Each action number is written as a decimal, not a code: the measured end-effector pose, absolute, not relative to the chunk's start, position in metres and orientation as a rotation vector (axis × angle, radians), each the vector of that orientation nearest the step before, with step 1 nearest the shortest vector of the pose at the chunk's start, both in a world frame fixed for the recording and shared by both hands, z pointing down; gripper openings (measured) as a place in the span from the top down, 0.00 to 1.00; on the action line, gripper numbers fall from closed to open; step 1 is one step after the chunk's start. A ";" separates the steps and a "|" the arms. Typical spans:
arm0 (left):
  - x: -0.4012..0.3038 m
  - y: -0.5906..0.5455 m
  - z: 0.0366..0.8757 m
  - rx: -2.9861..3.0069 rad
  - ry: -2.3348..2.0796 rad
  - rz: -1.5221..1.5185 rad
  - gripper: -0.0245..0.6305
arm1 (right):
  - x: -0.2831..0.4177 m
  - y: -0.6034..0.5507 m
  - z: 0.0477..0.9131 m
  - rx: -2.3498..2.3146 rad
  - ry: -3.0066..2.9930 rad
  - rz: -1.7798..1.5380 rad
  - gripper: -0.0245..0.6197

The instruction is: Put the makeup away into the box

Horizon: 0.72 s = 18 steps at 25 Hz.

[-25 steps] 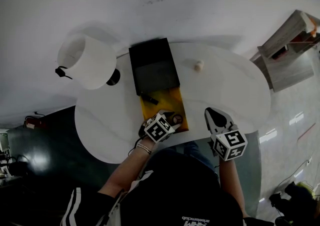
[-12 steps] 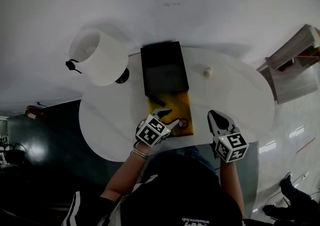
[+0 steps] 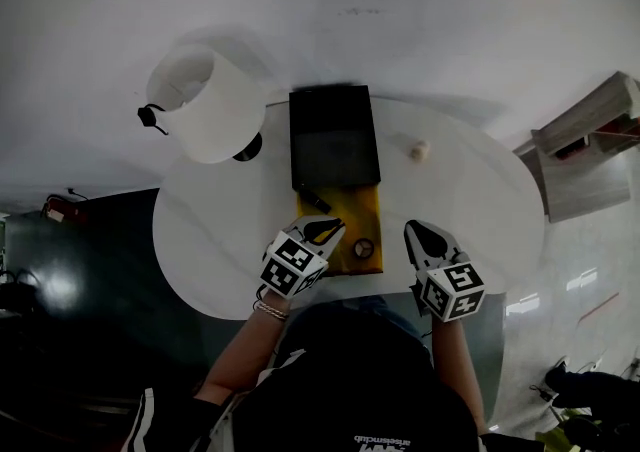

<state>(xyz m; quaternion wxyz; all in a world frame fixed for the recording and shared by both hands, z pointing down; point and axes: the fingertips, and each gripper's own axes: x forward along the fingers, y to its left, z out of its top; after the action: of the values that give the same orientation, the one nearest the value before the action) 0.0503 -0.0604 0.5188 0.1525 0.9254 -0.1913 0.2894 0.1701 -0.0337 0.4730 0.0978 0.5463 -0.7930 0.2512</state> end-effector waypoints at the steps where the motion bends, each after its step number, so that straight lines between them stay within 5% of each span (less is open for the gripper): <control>1: 0.048 -0.062 0.514 2.658 -0.562 0.790 0.90 | 0.167 -0.035 0.474 1.603 -2.353 0.750 0.91; 18: 0.045 -0.072 0.490 2.825 -0.705 0.666 0.94 | 0.166 -0.026 0.479 1.605 -2.359 0.778 0.91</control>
<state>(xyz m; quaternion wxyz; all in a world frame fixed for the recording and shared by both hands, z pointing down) 0.0450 -0.0725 0.4899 0.0774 0.9429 -0.2354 0.2224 0.1663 -0.0256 0.4789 0.0919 0.5404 -0.7943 0.2620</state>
